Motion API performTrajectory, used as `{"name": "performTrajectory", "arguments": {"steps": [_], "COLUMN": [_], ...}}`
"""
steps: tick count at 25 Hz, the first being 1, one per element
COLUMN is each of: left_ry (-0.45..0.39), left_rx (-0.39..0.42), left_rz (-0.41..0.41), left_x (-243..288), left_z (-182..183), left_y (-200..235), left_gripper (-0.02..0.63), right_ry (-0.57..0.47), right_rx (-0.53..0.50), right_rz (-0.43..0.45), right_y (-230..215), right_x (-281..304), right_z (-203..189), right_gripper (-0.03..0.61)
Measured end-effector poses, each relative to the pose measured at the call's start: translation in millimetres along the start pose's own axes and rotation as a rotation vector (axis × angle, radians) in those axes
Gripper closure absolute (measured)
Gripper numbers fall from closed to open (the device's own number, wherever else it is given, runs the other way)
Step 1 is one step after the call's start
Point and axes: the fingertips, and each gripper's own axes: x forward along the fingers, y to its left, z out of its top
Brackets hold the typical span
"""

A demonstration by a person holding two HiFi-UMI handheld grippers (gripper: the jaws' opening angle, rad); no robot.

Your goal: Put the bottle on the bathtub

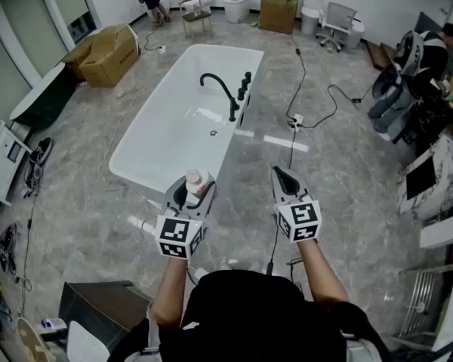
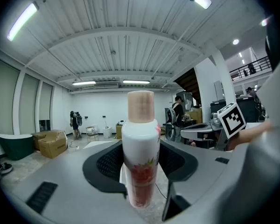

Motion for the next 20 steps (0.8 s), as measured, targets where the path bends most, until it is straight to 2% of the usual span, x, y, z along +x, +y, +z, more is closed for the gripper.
{"name": "performTrajectory", "arguments": {"steps": [20], "left_ry": [0.007], "left_rx": [-0.023], "left_rz": [0.022], "left_x": [13.5], "left_z": [-7.9], "left_y": [-21.4], "left_gripper": [0.383], "right_ry": [0.001], "right_rx": [0.016], "right_rz": [0.035], "right_y": [-19.8], "right_x": [-9.9], "right_z": [-12.0], "right_gripper": [0.555]}}
